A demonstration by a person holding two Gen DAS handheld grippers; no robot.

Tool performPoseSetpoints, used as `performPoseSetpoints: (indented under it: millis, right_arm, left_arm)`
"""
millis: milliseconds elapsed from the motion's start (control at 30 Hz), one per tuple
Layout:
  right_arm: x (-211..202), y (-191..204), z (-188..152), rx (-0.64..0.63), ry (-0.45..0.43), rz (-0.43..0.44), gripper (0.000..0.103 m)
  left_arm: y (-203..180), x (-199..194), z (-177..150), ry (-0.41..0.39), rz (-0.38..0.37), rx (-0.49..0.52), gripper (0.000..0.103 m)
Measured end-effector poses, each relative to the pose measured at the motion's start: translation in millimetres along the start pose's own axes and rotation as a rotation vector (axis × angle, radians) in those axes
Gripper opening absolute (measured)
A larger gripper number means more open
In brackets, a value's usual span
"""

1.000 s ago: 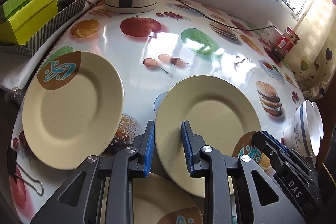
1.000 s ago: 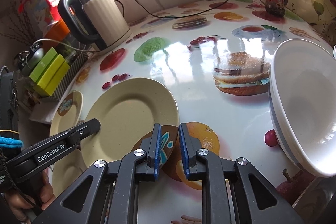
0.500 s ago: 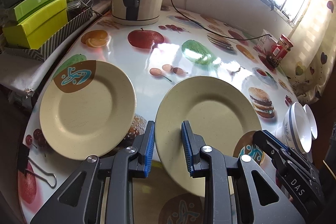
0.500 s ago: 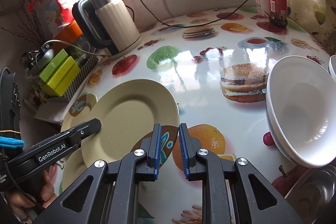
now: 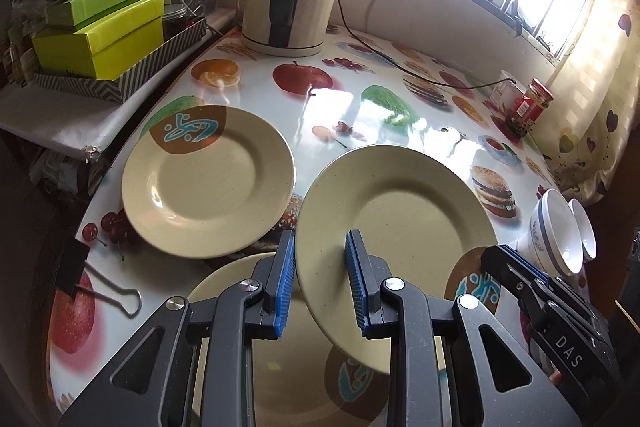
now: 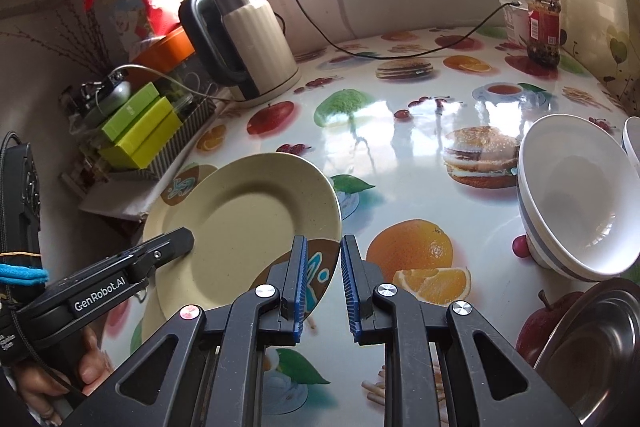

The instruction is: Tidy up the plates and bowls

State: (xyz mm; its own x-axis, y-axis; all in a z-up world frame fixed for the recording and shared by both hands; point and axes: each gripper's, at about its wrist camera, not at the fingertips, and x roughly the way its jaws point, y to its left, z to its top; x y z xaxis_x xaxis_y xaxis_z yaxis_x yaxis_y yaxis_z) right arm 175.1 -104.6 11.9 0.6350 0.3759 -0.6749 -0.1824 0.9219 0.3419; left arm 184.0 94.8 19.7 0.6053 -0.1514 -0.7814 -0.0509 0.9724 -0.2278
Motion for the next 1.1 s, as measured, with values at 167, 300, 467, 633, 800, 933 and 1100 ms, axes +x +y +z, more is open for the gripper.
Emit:
performPoseSetpoints:
  millis: [167,300,467,633,800,933,1100]
  right_arm:
    - [-1,9,-8,-0.017,0.012,0.016,0.018]
    - [-2,16,-14,-0.035,0.021,0.029,0.018]
    - [-1,26,-21,-0.058,0.036,0.043,0.018]
    - [1,36,-30,-0.081,0.053,0.058,0.018]
    - [4,44,-37,-0.094,0.070,0.070,0.018]
    - [7,49,-43,-0.106,0.085,0.077,0.018]
    - [9,52,-48,-0.115,0.098,0.085,0.018]
  left_arm:
    - [10,-7,-11,-0.004,0.012,-0.022,0.026]
    - [18,-13,-20,-0.007,0.021,-0.044,0.026]
    - [29,-21,-30,-0.012,0.034,-0.066,0.026]
    - [40,-27,-41,-0.014,0.049,-0.086,0.026]
    - [49,-31,-51,-0.010,0.060,-0.104,0.026]
    - [55,-33,-57,-0.009,0.069,-0.116,0.026]
    - [61,-34,-65,-0.001,0.074,-0.129,0.026]
